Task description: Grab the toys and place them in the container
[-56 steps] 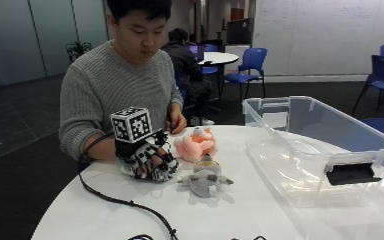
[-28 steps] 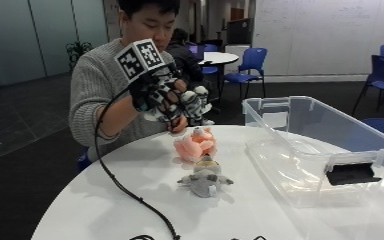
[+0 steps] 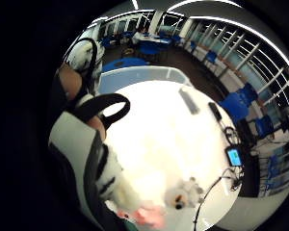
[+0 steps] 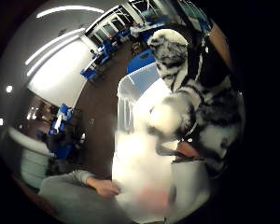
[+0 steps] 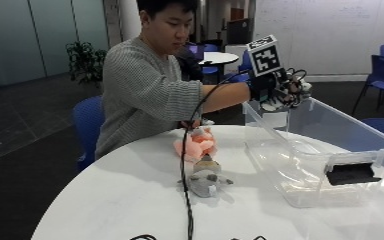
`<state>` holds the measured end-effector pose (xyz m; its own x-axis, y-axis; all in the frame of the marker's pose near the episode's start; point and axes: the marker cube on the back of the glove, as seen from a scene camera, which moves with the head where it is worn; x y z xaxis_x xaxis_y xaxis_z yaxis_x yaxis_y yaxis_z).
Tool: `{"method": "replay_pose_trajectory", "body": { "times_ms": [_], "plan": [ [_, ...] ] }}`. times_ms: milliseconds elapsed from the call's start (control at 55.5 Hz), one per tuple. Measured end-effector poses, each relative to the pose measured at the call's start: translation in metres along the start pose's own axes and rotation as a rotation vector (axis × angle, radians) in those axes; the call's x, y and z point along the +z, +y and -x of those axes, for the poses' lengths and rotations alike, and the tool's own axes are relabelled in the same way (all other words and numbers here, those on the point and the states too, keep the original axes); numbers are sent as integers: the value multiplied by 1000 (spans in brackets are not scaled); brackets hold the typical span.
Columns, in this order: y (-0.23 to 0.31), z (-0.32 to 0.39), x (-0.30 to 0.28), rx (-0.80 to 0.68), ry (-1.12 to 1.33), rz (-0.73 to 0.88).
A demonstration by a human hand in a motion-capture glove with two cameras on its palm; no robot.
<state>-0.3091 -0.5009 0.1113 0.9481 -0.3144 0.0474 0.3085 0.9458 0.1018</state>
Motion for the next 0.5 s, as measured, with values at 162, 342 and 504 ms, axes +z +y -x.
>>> {"method": "replay_pose_trajectory", "body": {
  "times_ms": [162, 342, 504],
  "plan": [
    [-17, 6, 32, -32, 6, 58],
    [-17, -12, 61, 20, 19, 149],
    [-9, -26, 77, 63, -76, 328]
  ]
}}
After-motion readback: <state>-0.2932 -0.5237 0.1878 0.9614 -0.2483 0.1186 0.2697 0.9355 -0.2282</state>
